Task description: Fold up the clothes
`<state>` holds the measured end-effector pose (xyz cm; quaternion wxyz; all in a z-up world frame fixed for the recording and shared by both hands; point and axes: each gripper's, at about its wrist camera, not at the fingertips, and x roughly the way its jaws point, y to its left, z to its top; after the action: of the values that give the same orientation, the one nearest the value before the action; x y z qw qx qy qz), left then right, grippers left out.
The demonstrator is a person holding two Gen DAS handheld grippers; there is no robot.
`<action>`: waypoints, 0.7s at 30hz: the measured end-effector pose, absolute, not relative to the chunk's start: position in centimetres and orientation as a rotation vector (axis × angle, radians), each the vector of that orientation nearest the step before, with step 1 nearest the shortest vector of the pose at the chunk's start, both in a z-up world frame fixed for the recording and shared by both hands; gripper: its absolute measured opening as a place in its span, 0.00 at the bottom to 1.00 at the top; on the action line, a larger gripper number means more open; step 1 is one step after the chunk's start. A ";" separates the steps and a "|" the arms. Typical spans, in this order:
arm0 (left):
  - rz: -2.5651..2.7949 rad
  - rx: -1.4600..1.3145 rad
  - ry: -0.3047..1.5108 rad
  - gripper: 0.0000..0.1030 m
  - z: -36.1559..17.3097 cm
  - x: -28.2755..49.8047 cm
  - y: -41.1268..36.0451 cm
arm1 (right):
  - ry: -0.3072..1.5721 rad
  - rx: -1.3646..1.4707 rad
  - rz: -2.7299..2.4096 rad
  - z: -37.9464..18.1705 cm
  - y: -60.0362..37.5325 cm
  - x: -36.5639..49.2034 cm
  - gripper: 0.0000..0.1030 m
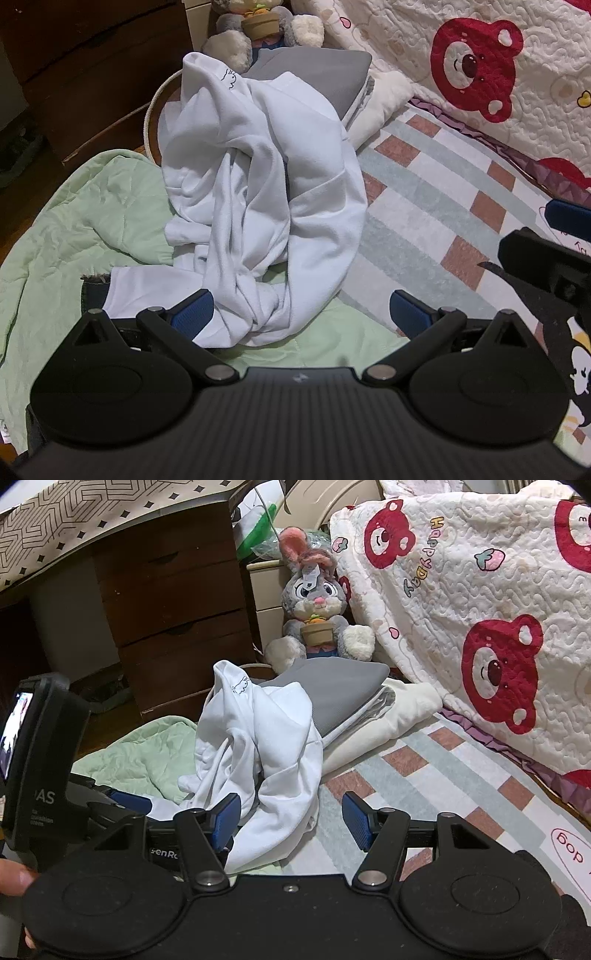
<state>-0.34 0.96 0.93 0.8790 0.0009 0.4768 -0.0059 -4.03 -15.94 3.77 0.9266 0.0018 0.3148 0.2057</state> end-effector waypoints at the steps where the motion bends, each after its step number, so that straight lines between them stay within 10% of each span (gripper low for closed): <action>1: -0.008 0.008 0.993 1.00 0.9 -0.4 0.9 | 0.646 0.004 0.422 3.8 -16.0 -4.0 0.64; 21: -0.012 0.024 1.002 1.00 0.8 -0.6 0.7 | 0.654 0.011 0.415 3.7 -15.8 -4.0 0.65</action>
<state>-0.59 0.70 0.83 0.8771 0.0117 0.4801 -0.0060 -3.97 -15.83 3.75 0.9259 0.0055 0.3190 0.2023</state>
